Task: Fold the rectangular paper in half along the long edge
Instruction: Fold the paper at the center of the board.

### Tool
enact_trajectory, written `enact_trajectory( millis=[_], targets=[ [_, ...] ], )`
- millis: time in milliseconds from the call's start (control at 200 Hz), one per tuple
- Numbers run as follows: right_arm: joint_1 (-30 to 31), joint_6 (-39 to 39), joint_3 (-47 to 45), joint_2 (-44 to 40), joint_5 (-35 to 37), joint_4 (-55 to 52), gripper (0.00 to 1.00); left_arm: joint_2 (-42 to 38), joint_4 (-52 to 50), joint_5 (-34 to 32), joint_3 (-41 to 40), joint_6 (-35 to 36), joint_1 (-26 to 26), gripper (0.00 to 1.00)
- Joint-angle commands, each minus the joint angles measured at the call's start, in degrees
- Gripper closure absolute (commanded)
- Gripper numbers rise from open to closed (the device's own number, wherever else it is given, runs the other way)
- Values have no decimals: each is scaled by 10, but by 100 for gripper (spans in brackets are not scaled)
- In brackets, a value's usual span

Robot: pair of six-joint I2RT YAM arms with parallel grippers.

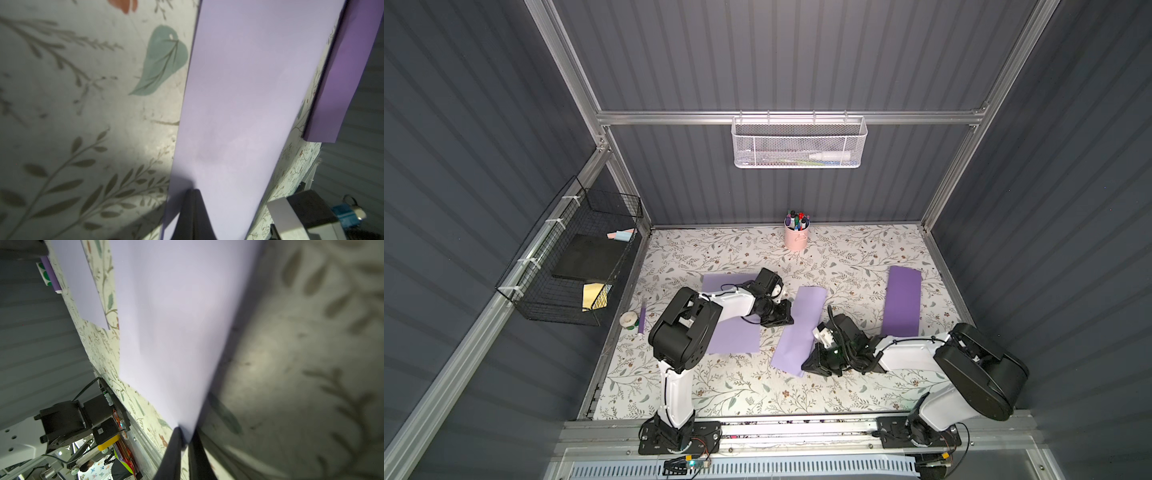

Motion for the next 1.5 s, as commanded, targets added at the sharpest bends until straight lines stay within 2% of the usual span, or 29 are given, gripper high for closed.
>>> enact_trajectory(
  millis=[0, 215, 245, 295, 335, 455, 730, 870, 966, 1026, 1266, 1446, 1461, 1491],
  targets=[
    [3, 1, 2, 2, 15, -17, 100, 28, -57, -57, -26, 9, 0, 100],
    [3, -6, 3, -18, 33, -47, 100, 32, -57, -56, -24, 10, 0, 100],
    [2, -8, 6, -18, 35, -54, 93, 33, -58, -56, -23, 10, 0, 100],
    [2, -13, 13, -21, 48, -79, 73, 33, -58, -56, -23, 11, 0, 100],
    [0, -17, 20, -26, 66, -110, 63, 34, -59, -56, -23, 11, 0, 100],
    [-32, -37, 18, -46, 73, -126, 58, 34, -59, -55, -22, 10, 0, 100],
    [-111, -91, 35, -16, 23, -109, 58, 39, -57, -54, -20, 11, 0, 100],
    [-117, -107, 78, 46, -33, -79, 58, 43, -58, -51, -18, 13, 0, 100],
    [-113, -105, 95, 83, -39, -65, 60, 43, -59, -51, -18, 13, 0, 100],
    [-114, -103, 99, 103, -41, -55, 64, 44, -60, -52, -17, 14, 0, 100],
    [-118, -94, 90, 99, -21, -46, 100, 45, -64, -54, -15, 17, 0, 100],
    [-127, -99, 89, 89, -16, -55, 100, 47, -64, -54, -14, 17, 1, 100],
    [-128, -99, 91, 91, -14, -58, 98, 48, -64, -54, -14, 17, 1, 100],
    [-130, -99, 95, 92, -11, -65, 84, 48, -63, -53, -14, 16, 1, 100]
  ],
)
